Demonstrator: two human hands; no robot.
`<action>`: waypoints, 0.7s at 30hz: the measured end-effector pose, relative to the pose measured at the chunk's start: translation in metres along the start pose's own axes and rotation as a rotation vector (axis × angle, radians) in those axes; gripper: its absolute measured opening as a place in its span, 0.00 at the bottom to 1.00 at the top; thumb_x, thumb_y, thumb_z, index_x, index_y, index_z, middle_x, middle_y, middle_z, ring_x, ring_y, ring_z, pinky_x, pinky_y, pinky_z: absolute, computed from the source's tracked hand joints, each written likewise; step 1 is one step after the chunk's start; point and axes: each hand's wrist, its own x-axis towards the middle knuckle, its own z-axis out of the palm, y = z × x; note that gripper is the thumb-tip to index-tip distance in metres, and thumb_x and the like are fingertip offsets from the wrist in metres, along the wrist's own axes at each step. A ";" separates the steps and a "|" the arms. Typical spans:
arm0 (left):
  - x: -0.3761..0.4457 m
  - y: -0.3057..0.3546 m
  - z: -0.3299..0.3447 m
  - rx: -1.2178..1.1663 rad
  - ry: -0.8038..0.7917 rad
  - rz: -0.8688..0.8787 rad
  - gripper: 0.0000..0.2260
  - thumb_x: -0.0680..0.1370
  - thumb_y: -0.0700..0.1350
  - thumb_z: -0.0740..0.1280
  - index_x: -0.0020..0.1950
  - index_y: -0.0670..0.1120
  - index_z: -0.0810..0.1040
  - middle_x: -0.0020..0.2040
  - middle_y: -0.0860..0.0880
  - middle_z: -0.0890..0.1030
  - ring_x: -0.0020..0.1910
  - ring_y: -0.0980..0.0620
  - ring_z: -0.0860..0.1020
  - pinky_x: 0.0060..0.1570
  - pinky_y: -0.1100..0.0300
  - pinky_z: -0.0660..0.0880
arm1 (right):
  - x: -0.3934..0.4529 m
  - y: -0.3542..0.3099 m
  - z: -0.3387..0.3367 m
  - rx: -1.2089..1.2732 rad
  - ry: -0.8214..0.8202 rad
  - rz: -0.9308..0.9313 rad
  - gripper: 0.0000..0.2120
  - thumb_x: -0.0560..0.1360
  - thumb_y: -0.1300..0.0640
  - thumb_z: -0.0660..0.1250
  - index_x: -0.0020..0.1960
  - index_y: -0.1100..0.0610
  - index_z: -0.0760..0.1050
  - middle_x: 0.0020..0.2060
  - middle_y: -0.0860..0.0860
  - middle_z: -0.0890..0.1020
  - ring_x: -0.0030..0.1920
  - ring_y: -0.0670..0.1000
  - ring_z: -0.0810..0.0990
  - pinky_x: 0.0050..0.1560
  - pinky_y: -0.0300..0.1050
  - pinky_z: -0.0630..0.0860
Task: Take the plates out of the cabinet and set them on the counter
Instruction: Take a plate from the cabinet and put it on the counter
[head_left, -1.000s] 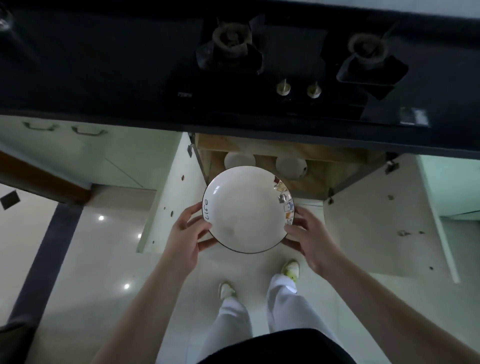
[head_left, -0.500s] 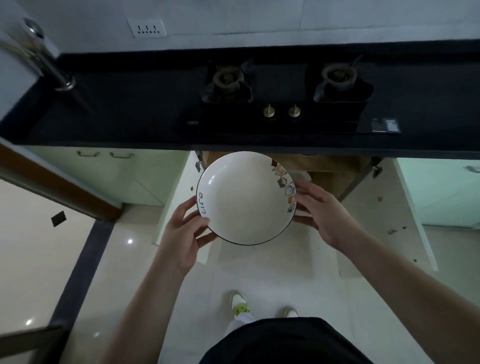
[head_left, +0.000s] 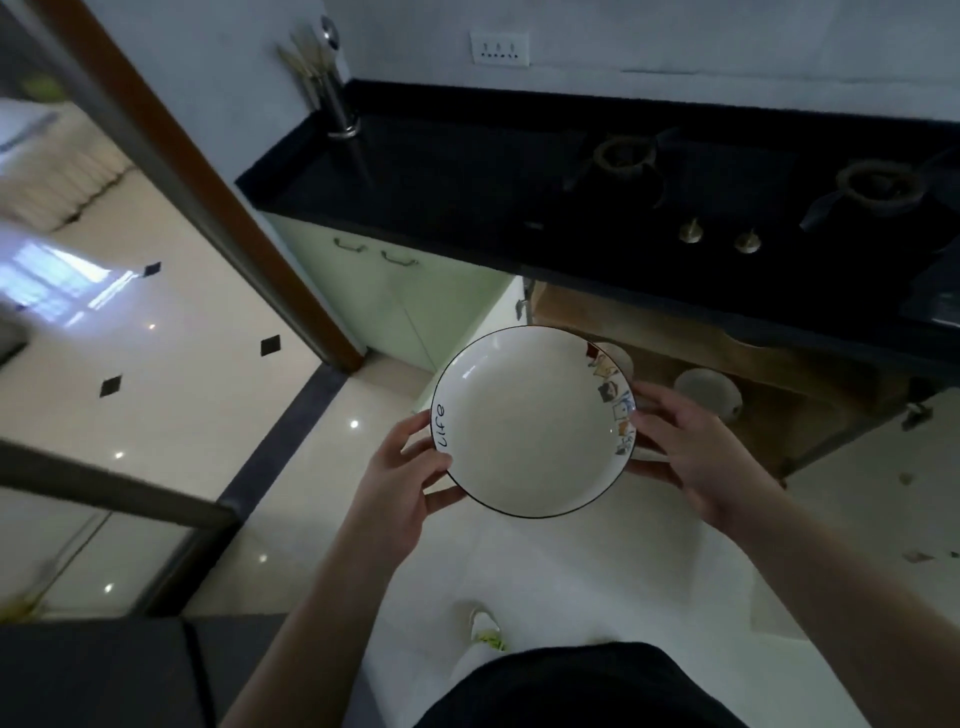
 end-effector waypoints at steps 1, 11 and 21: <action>-0.004 0.003 -0.013 -0.008 0.018 0.012 0.21 0.73 0.29 0.64 0.57 0.51 0.81 0.52 0.42 0.84 0.45 0.46 0.84 0.41 0.48 0.81 | 0.002 -0.001 0.013 -0.009 -0.028 -0.005 0.13 0.79 0.61 0.63 0.52 0.43 0.78 0.43 0.46 0.86 0.43 0.47 0.85 0.35 0.41 0.81; -0.027 0.040 -0.155 -0.138 0.138 0.083 0.23 0.66 0.37 0.71 0.59 0.55 0.81 0.55 0.46 0.85 0.52 0.45 0.84 0.44 0.47 0.82 | 0.028 -0.003 0.179 -0.115 -0.176 -0.056 0.15 0.80 0.64 0.62 0.51 0.45 0.80 0.45 0.53 0.86 0.42 0.49 0.85 0.37 0.46 0.83; -0.029 0.084 -0.275 -0.132 0.235 0.117 0.22 0.73 0.31 0.69 0.62 0.51 0.78 0.52 0.46 0.85 0.51 0.44 0.84 0.42 0.49 0.82 | 0.050 0.011 0.317 -0.186 -0.262 -0.116 0.15 0.80 0.64 0.62 0.53 0.45 0.79 0.44 0.53 0.85 0.39 0.48 0.85 0.35 0.42 0.81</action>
